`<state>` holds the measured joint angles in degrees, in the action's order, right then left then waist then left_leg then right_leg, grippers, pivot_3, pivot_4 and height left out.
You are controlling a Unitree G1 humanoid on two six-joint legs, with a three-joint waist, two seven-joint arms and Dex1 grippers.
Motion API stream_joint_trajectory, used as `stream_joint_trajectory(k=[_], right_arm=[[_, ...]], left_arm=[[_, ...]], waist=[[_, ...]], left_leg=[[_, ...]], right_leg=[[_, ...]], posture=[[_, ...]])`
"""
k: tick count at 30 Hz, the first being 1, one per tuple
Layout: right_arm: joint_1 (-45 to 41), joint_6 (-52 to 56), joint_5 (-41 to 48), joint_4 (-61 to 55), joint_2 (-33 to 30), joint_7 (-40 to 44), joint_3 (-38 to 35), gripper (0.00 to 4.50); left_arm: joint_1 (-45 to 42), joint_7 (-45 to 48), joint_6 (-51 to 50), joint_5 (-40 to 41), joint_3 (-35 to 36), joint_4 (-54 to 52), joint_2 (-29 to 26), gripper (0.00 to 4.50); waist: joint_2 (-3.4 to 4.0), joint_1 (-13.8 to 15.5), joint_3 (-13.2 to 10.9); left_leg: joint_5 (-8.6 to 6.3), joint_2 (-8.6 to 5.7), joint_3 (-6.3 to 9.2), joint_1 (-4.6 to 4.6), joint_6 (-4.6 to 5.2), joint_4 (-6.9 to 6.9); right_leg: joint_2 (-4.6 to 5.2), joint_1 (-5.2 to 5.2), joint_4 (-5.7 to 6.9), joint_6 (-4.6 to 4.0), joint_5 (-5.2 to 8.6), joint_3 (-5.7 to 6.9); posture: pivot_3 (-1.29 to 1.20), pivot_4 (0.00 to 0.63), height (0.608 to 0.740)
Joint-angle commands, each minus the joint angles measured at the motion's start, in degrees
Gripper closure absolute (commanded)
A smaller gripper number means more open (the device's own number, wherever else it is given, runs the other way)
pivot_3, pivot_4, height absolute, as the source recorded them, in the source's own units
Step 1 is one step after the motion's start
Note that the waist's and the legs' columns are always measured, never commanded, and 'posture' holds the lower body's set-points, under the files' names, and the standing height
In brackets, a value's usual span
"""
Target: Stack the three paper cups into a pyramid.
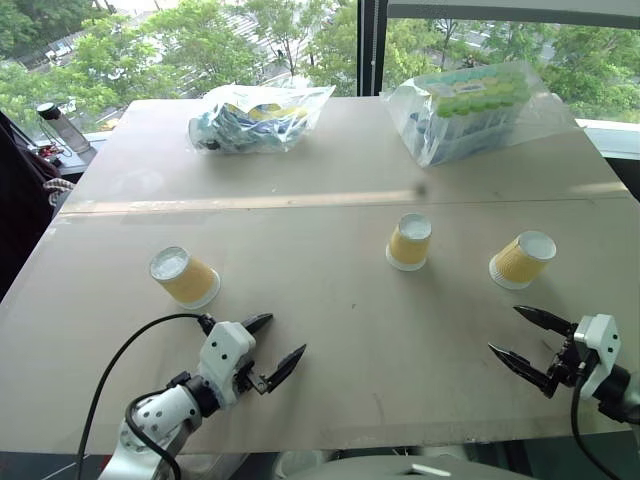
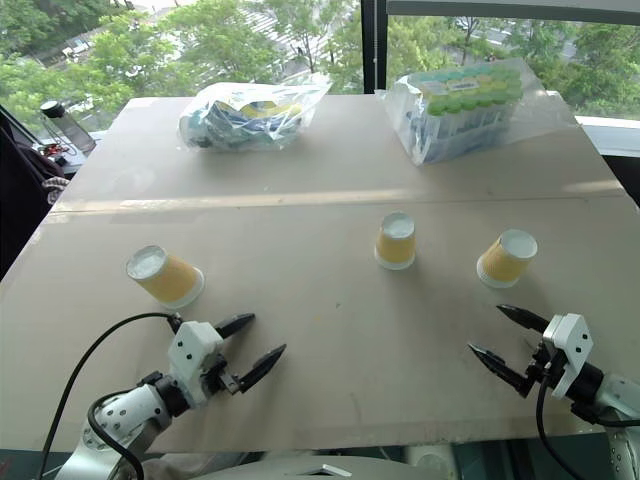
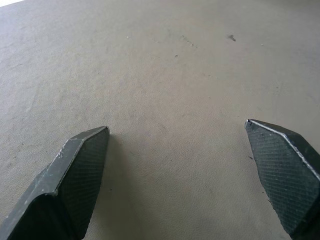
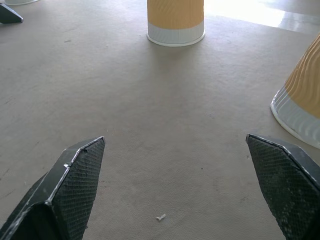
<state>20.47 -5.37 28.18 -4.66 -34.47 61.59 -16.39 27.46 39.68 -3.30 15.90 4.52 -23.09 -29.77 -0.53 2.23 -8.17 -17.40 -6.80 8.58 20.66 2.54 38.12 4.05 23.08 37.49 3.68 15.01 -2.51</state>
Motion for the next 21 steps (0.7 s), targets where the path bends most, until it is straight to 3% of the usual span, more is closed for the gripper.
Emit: stream_joint_trajectory(k=[1,6,13,21], right_arm=[[-0.3,-0.2,0.4,-1.4,-0.6,0.9,0.0,0.00],[-4.9,2.4,1.3,-4.7,0.8,-1.2,2.5,0.00],[-23.3,12.2,-5.1,-4.7,6.8,-14.7,11.5,0.00],[-36.3,12.9,-7.2,2.0,12.6,-16.4,16.6,0.00]], left_arm=[[0.5,0.7,1.2,0.7,0.8,-1.3,-0.2,0.03],[-0.9,4.0,1.8,3.2,2.2,-1.6,-2.0,0.03],[-7.1,12.5,-2.1,15.3,6.2,-2.9,-6.6,0.03],[-13.3,19.3,-5.9,22.9,10.7,-4.5,-12.4,0.03]], waist=[[0.00,0.0,0.0],[0.00,-0.1,0.0],[-0.02,-0.4,-0.1],[-0.01,-1.4,-0.1]], left_leg=[[0.00,0.00,0.00,0.00,0.00,0.00],[0.00,0.00,0.00,-0.01,0.00,0.00],[0.02,0.02,0.02,0.00,-0.03,0.02],[0.02,0.00,0.03,0.18,-0.04,-0.04]], right_leg=[[0.00,0.00,0.00,0.00,0.00,0.00],[0.00,0.00,0.02,0.00,0.00,0.00],[-0.02,0.07,0.11,-0.02,-0.01,0.04],[-0.03,0.26,-0.05,-0.03,-0.01,0.18]], posture=[[0.00,0.150,0.740],[0.00,0.150,0.740],[0.00,0.150,0.740],[0.00,0.150,0.740]])
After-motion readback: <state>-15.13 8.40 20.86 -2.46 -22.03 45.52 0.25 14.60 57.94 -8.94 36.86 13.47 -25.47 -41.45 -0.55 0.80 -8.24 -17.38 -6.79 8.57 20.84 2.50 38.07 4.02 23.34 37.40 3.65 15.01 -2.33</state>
